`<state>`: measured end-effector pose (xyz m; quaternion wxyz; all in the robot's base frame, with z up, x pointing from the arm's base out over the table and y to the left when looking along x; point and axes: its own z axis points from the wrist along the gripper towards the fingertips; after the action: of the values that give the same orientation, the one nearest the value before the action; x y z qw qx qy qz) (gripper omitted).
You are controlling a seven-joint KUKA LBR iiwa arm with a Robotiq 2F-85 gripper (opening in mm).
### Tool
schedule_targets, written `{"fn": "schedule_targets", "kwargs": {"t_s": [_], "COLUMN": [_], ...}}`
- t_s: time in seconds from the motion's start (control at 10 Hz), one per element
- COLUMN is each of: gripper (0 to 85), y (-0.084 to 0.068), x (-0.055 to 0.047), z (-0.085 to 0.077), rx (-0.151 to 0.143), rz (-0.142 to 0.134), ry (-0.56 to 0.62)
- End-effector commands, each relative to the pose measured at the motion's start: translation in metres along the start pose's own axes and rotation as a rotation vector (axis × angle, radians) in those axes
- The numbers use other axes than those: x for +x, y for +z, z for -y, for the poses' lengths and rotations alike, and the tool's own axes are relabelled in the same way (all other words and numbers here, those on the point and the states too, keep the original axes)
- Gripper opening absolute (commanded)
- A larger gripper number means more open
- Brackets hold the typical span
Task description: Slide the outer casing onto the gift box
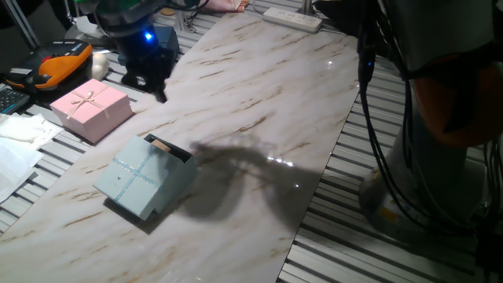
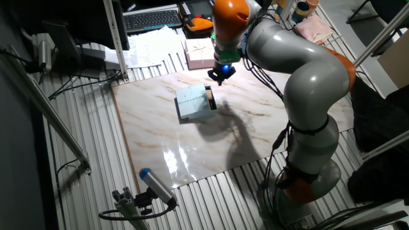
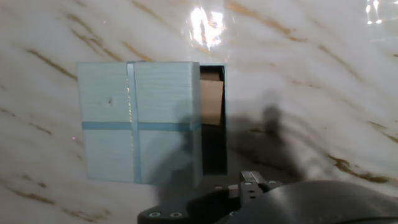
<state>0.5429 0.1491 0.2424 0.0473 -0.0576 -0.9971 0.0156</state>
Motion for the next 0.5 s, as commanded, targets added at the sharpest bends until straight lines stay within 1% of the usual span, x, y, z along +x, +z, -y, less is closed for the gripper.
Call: {"fn": "schedule_targets", "kwargs": {"t_s": [0.0,0.1,0.2,0.3,0.4], "gripper": [0.0,0.0,0.0,0.0,0.0], "y": [0.001,0.002,0.004,0.009,0.015], "x": [-0.001,-0.004,-0.006,-0.007,-0.007], "z": [-0.027,-0.042,-0.056,-0.07,-0.083], "rx": [0.028,0.011,0.012,0.002,0.011], "rz": [0.018,0.018,0.028,0.03,0.041], "ry": [0.009,0.038,0.06,0.089,0.108]}}
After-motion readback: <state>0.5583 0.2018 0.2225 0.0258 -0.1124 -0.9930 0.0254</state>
